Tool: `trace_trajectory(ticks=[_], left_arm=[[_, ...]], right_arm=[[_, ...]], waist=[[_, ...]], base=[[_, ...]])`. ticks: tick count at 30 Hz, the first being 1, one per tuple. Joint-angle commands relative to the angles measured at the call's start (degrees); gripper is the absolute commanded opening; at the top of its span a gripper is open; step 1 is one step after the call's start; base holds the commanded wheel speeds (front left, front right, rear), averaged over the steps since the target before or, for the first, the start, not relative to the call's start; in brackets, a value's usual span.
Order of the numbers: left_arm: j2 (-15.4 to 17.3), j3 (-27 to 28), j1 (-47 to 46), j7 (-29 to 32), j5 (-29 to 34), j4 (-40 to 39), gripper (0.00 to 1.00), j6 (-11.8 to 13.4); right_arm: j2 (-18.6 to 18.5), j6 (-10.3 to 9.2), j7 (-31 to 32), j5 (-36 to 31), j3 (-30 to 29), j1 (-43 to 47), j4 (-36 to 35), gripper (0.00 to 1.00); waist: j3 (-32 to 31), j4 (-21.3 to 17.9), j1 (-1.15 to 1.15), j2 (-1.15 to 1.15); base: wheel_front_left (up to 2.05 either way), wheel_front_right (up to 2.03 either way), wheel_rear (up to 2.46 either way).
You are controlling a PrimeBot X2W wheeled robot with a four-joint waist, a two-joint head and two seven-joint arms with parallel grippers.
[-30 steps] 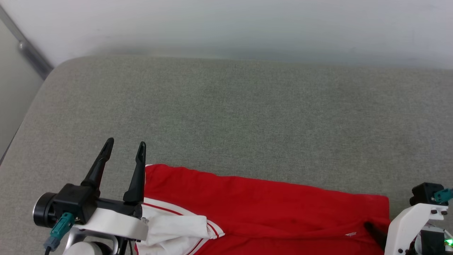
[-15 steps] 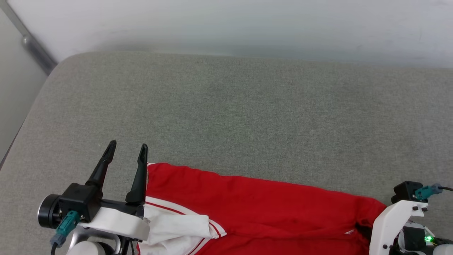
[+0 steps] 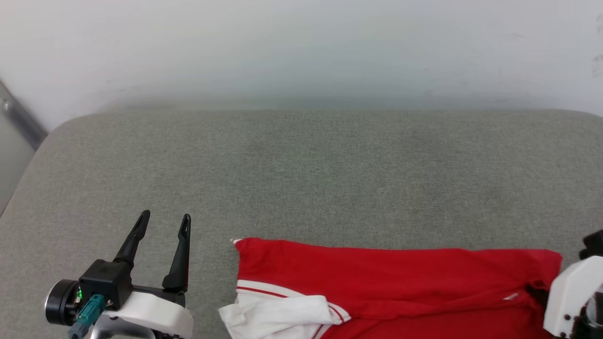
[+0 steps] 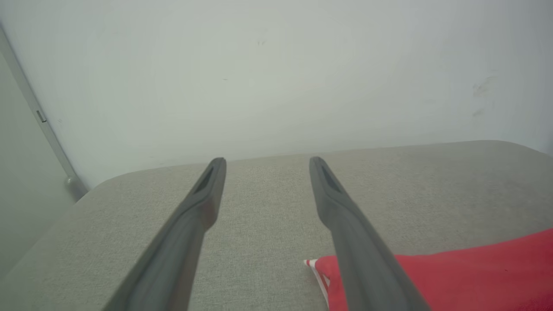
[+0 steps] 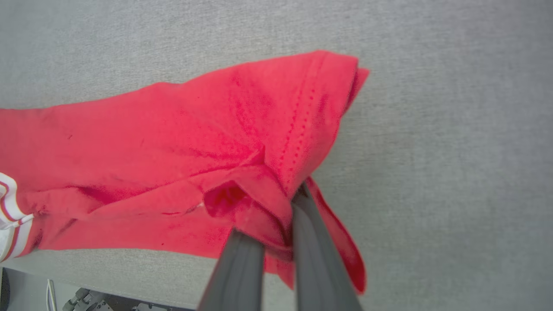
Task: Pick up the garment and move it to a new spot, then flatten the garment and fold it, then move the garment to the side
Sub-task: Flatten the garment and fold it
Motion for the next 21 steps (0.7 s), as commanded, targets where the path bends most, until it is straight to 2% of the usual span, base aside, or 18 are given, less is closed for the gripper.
trace_trajectory(ticks=[1, 5, 8, 11, 14, 15, 18, 21], left_arm=[[0.35, 0.08, 0.58, 0.11, 0.14, -0.35, 1.00, 0.11], [0.47, -0.01, 1.10, 0.37, -0.05, -0.65, 1.00, 0.44], [0.46, 0.02, 1.32, 0.37, -0.24, -0.75, 1.00, 0.57], [0.37, -0.14, 1.49, 0.30, -0.34, -0.67, 1.00, 0.66], [0.27, -0.56, 1.10, 0.53, -0.25, -0.60, 1.00, 0.38], [0.20, -0.89, 0.45, 0.58, -0.08, -0.56, 1.00, 0.18], [0.24, -1.33, -0.11, 0.69, 0.06, -0.47, 1.00, -0.06], [0.23, -1.66, -0.74, 0.80, 0.15, -0.49, 1.00, -0.22]], right_arm=[[-0.56, -0.05, 0.40, -0.42, -2.07, 0.92, -0.43, 0.00], [-0.23, -0.04, 2.33, -1.66, -7.72, 1.88, -2.01, 0.00], [2.43, -0.04, 4.99, 0.92, -10.08, 1.70, -3.37, 0.00], [6.57, -0.03, 9.81, 10.31, -11.58, -0.71, -4.70, 0.00], [8.11, -0.04, 15.59, 19.31, -11.49, -0.78, -4.82, 0.00], [8.38, -0.04, 18.13, 27.64, -10.37, -1.07, -2.53, 0.00], [8.31, -0.03, 18.79, 38.09, -6.51, -1.11, 1.48, 0.00], [8.29, -0.03, 17.24, 45.00, -1.28, -1.66, 4.68, 0.00]], waist=[[-0.42, -0.64, 0.00, 0.00], [-0.59, -1.13, 0.00, 0.00], [-0.55, -1.47, 0.00, 0.00], [-0.64, -1.57, 0.00, 0.00], [-0.59, -1.16, 0.00, 0.00], [-0.53, -0.62, 0.00, 0.00], [-0.48, 0.60, 0.00, 0.00], [-0.11, 1.92, 0.00, 0.00]], base=[[0.00, 0.00, 0.00], [0.00, 0.00, 0.00], [0.00, 0.00, 0.00], [0.00, 0.00, 0.00], [0.00, 0.00, 0.00], [0.00, 0.00, 0.00], [0.00, 0.00, 0.00], [0.00, 0.00, 0.00]])
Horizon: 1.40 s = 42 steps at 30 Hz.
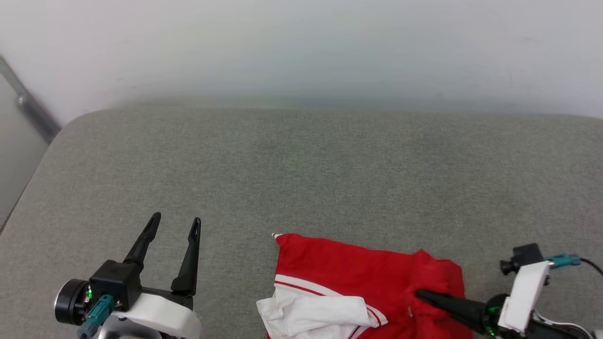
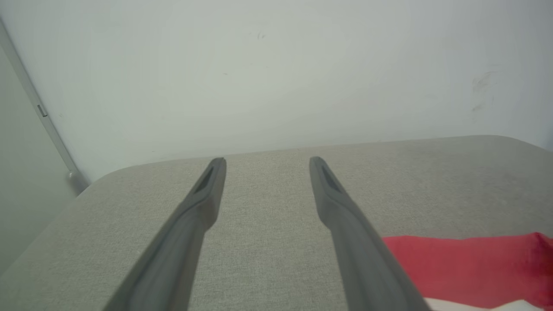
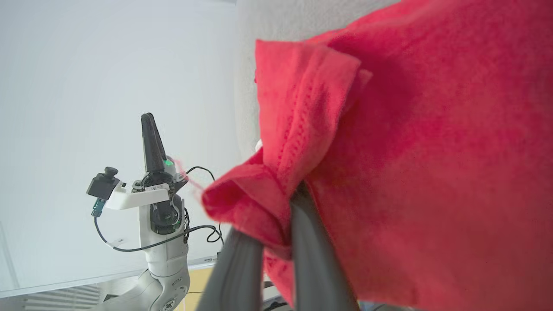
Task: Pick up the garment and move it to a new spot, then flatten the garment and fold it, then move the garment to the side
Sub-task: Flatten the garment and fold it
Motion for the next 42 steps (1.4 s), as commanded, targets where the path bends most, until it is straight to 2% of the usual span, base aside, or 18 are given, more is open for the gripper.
trace_trajectory(ticks=[1, 8, 15, 16, 17, 18, 19, 20, 24, 30, 37, 39, 42], left_arm=[[0.00, -0.09, -0.97, -0.06, 0.18, -0.05, 1.00, -0.21], [-0.43, -0.66, -2.88, -0.27, 0.22, -0.12, 1.00, -0.85], [-1.91, -1.29, -6.01, -1.24, -0.24, 1.33, 1.00, -2.53], [-2.05, -1.27, -6.38, -1.41, -0.25, 1.63, 1.00, -2.80], [-2.27, -1.26, -6.69, -1.54, -0.28, 1.95, 1.00, -2.92], [-2.43, -1.27, -6.94, -1.73, -0.28, 2.25, 1.00, -3.05], [-2.55, -1.20, -7.14, -1.83, -0.24, 2.52, 1.00, -3.23], [-2.71, -1.16, -7.25, -1.97, -0.23, 2.83, 1.00, -3.38], [-3.21, -1.02, -7.57, -2.27, -0.24, 3.77, 1.00, -3.61], [-3.15, -1.04, -7.47, -2.58, -0.13, 4.77, 1.00, -3.94], [-3.04, -0.95, -5.83, -2.48, -0.28, 5.09, 1.00, -3.18], [-2.88, -0.69, -5.47, -2.42, -0.38, 5.06, 1.00, -2.80], [-2.73, -0.49, -4.86, -2.34, -0.53, 4.99, 1.00, -2.27]], right_arm=[[0.12, -0.01, -1.38, 2.14, 3.03, -1.02, 1.05, 0.00], [0.09, -0.01, -10.05, 10.32, 18.13, -4.80, 5.64, 0.00], [0.06, -0.01, -19.70, 11.87, 30.96, -11.57, 10.84, 0.00], [0.04, -0.01, -20.79, 10.93, 32.34, -12.36, 12.04, 0.04], [0.04, -0.01, -21.93, 10.47, 33.71, -13.08, 13.20, 0.37], [0.04, -0.01, -23.14, 10.23, 34.75, -13.82, 14.25, 0.56], [0.04, -0.01, -24.17, 9.67, 35.82, -14.48, 15.30, 0.87], [0.06, -0.01, -25.07, 9.36, 36.97, -15.05, 16.24, 1.00], [0.03, 0.00, -27.74, 9.49, 40.50, -17.05, 18.20, 1.00], [-0.11, -0.01, -31.03, 4.97, 45.42, -19.83, 14.86, 1.00], [-6.13, -0.01, -39.76, -10.35, 52.05, -21.86, 9.30, 1.00], [-8.33, -0.02, -42.44, -15.48, 52.08, -22.16, 10.11, 1.00], [-10.18, -0.02, -46.60, -22.43, 48.90, -21.25, 12.28, 1.00]], waist=[[0.50, 1.14, 0.00, 0.00], [3.36, 4.33, 0.00, 0.00], [7.12, 6.64, 0.00, 0.00], [7.48, 6.78, 0.00, 0.00], [7.77, 6.92, 0.00, 0.00], [8.05, 7.02, 0.00, 0.00], [8.26, 7.02, 0.00, 0.00], [8.36, 7.00, 0.00, 0.00], [8.47, 6.55, 0.00, 0.00], [7.34, 4.74, 0.00, 0.00], [4.84, 2.06, 0.00, 0.00], [4.24, 1.14, 0.00, 0.00], [3.50, 0.07, 0.00, 0.00]], base=[[0.00, 0.00, 0.00], [0.00, 0.00, 0.00], [0.00, 0.00, 0.00], [0.00, 0.00, 0.00], [0.00, 0.00, 0.00], [0.00, 0.00, 0.00], [0.00, 0.00, 0.00], [0.00, 0.00, 0.00], [0.00, 0.00, 0.00], [0.00, 0.00, 0.00], [0.00, 0.00, 0.00], [0.00, 0.00, 0.00], [0.00, 0.00, 0.00]])
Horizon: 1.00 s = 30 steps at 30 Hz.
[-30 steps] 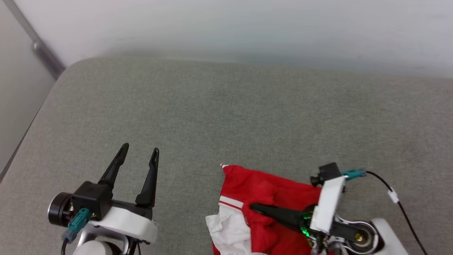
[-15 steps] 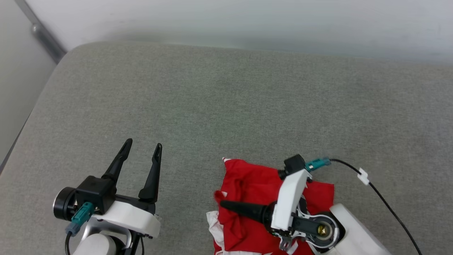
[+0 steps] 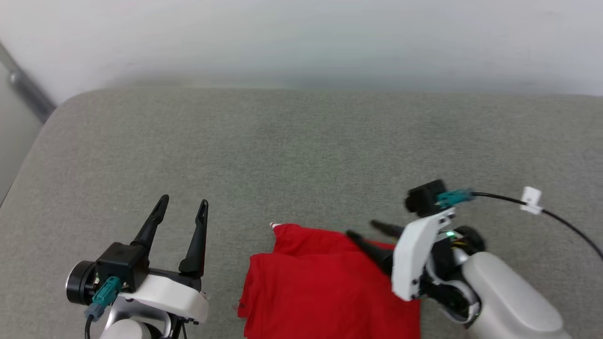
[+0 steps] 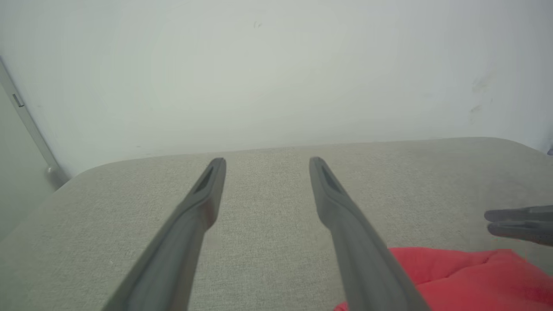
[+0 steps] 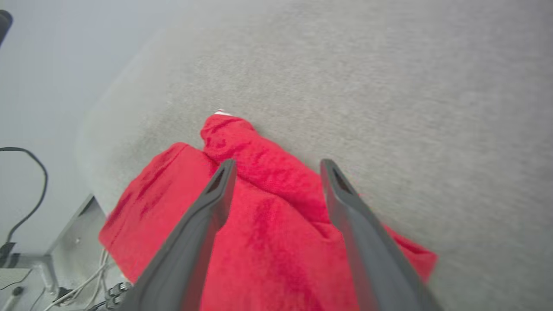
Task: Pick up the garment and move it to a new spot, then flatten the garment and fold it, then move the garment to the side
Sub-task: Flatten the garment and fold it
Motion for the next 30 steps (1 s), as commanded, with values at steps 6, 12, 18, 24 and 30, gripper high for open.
trace_trajectory(ticks=[6, 12, 18, 24, 30], left_arm=[[0.16, 1.19, 1.84, -0.27, -1.02, 0.54, 1.00, 0.73], [-0.13, 2.46, 3.33, -0.41, -1.47, 1.25, 1.00, 1.53], [-0.23, 4.03, 4.88, -0.58, -1.78, 1.37, 1.00, 1.91], [0.22, 4.55, 6.97, -0.66, -0.43, 1.37, 1.00, 3.08], [-0.19, 4.68, 9.58, -0.69, -0.16, 1.80, 1.00, 4.13]], right_arm=[[-3.31, -0.03, -8.79, -15.29, -13.57, 4.10, 3.16, 1.00], [-1.61, -0.03, -18.23, -29.53, -29.94, 10.14, -2.04, 1.00], [2.91, -0.03, -23.00, -37.08, -36.85, 16.19, -11.45, 1.00], [6.69, -0.03, -21.11, -40.81, -38.83, 23.52, -21.38, 1.00], [8.64, -0.03, -18.37, -40.66, -38.23, 30.14, -27.89, 1.00]], waist=[[-1.92, -2.91, 0.00, 0.00], [-3.19, -4.45, 0.00, 0.00], [-4.60, -5.79, 0.00, 0.00], [-6.43, -6.80, 0.00, 0.00], [-7.86, -7.31, 0.00, 0.00]], base=[[0.00, 0.00, 0.00], [0.00, 0.00, 0.00], [0.00, 0.00, 0.00], [0.00, 0.00, 0.00], [0.00, 0.00, 0.00]])
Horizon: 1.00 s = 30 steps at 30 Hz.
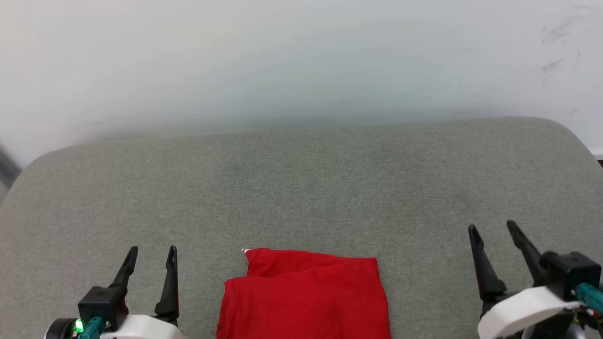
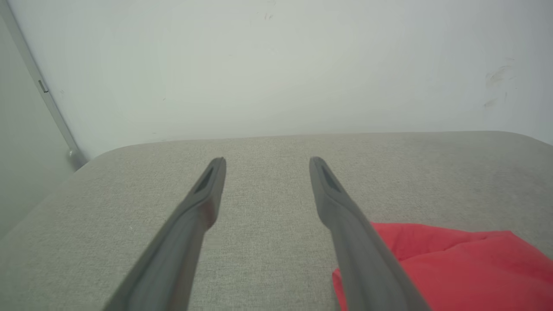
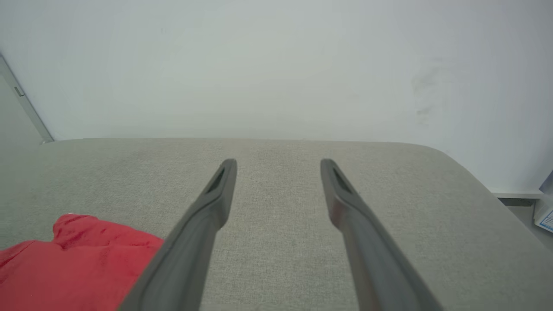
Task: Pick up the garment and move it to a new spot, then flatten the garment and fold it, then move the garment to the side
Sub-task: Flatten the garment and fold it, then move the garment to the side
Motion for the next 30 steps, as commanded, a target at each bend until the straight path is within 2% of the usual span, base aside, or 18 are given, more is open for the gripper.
trace_trajectory(ticks=[1, 15, 20, 24, 30], left_arm=[[-0.36, 0.28, 0.65, -0.37, -0.01, 0.06, 1.00, 0.30], [-0.82, 0.28, -0.22, -0.40, 0.36, 0.44, 1.00, -0.38], [-1.24, 0.40, -0.82, -0.41, 0.65, 0.35, 1.00, -0.57], [-1.63, 0.22, -2.10, -0.41, 1.14, 0.20, 1.00, -1.15], [-2.92, 0.33, -5.26, -0.37, 2.39, -0.99, 1.00, -2.61]], right_arm=[[0.45, -0.03, 0.61, 0.40, 0.22, 1.59, -1.14, 1.00], [1.19, -0.03, 2.52, 2.14, -0.49, 2.61, -4.03, 1.00], [1.20, -0.03, 3.85, 5.01, -2.59, 2.31, -3.26, 1.00], [0.75, -0.02, 8.98, 10.30, -4.39, 2.59, -0.31, 1.00], [-3.19, -0.03, 21.07, 18.71, -3.10, 1.74, 4.36, 1.00]], waist=[[-0.18, -0.16, 0.00, 0.00], [0.45, -0.21, 0.00, 0.00], [1.00, 0.62, 0.00, 0.00], [1.92, 2.67, 0.00, 0.00], [6.01, 7.34, 0.00, 0.00]], base=[[0.00, 0.00, 0.00], [0.00, 0.00, 0.00], [0.00, 0.00, 0.00], [0.00, 0.00, 0.00], [0.00, 0.00, 0.00]])
